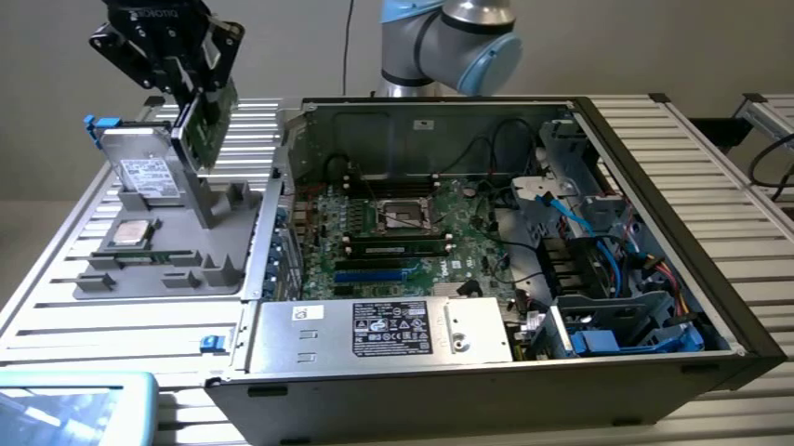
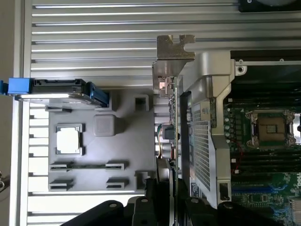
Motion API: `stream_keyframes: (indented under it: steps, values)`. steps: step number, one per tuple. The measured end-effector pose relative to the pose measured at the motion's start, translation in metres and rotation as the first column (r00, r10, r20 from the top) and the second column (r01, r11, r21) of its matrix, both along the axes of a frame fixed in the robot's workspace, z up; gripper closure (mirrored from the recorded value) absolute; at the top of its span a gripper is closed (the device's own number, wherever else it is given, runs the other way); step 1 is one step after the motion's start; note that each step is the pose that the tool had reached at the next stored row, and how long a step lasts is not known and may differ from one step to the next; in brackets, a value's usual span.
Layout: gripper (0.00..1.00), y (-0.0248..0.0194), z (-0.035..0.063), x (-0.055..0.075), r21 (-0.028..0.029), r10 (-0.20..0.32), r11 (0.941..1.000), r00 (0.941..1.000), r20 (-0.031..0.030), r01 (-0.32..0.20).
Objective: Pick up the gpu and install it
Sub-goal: 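Pick up the gpu and move the gpu toward the slot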
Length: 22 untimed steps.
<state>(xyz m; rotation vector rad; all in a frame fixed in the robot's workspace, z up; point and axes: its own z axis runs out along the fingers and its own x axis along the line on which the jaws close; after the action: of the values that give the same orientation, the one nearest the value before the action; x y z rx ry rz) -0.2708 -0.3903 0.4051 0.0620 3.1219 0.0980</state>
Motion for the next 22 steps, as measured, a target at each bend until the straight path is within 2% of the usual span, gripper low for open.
stream_keyframes:
  steps: [2,5,14,22]
  values:
    - [0.72,-0.0019,0.0085,0.009,0.0009,0.0,1.0,1.0,-0.0002,0.0]
    - [0.72,-0.0037,0.0117,0.022,0.0018,0.0,1.0,1.0,-0.0003,0.0]
    - [0.72,-0.0069,0.012,0.063,0.0081,0.0,1.0,1.0,-0.001,0.0]
    - [0.72,-0.0126,0.0097,0.1,0.0083,0.0,1.0,1.0,-0.0015,0.0]
